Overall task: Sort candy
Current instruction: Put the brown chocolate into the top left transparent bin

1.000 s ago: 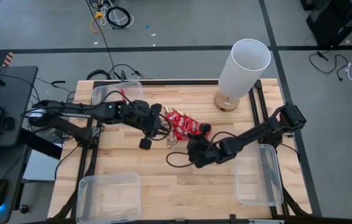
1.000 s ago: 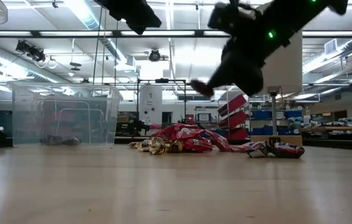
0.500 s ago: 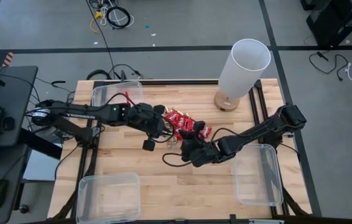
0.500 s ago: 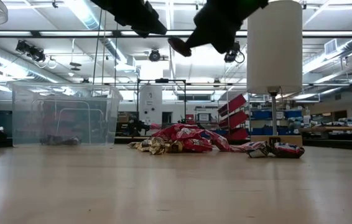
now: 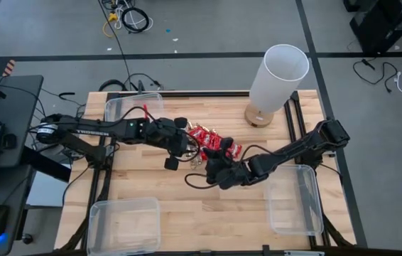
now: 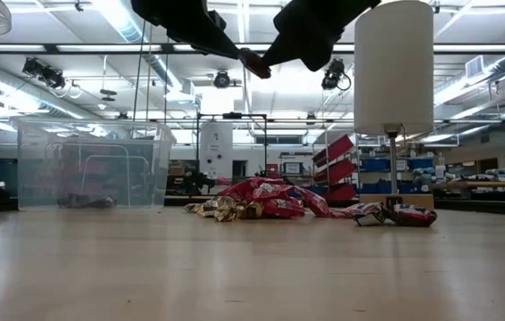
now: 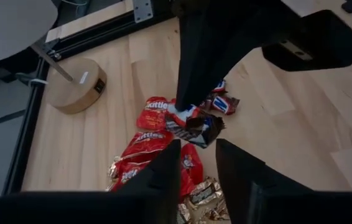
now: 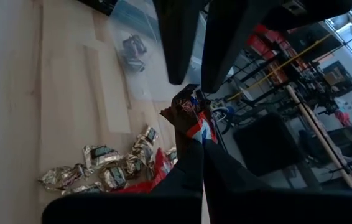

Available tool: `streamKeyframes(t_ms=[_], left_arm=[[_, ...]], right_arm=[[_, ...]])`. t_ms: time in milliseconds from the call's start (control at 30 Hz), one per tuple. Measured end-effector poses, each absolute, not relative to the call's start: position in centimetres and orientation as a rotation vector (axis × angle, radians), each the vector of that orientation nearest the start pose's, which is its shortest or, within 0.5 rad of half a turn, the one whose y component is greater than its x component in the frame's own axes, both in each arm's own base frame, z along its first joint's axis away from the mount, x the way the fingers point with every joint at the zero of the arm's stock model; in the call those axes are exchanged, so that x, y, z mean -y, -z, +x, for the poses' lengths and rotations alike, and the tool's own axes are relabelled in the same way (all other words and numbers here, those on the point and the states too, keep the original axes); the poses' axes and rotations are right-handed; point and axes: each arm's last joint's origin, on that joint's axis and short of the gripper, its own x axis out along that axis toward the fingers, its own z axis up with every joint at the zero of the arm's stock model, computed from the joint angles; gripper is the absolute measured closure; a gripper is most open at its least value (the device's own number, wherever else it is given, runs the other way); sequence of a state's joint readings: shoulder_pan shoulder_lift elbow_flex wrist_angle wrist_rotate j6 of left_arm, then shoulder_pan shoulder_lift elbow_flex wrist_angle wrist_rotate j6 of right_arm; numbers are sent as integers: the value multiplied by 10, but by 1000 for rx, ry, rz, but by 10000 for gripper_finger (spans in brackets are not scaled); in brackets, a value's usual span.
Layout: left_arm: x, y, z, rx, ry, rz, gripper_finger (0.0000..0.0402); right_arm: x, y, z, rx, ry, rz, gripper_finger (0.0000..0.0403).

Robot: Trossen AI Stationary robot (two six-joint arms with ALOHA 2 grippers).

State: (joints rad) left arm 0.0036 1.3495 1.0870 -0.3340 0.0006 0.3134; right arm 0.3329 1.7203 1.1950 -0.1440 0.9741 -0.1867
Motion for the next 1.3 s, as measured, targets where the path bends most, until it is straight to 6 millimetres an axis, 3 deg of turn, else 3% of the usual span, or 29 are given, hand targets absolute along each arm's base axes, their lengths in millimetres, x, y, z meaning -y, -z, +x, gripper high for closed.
streamKeyframes(t_ms=[233,633,800,1067,1300], left_arm=[[-2,-301,294,-597,56,312,264],[-2,-301,294,-601,48,305,268],[-2,-301,294,-600,47,305,295],[-2,-301,294,-600,45,309,392],[-5,-302,294,-607,-25,330,400]], right_arm=[[-93,-242,357,-595,560,-574,403],[-92,-249,363,-542,541,-583,403],[-92,-249,363,-542,541,-581,403],[-89,-249,364,-544,548,-578,403],[-87,-250,363,-538,608,-579,403]])
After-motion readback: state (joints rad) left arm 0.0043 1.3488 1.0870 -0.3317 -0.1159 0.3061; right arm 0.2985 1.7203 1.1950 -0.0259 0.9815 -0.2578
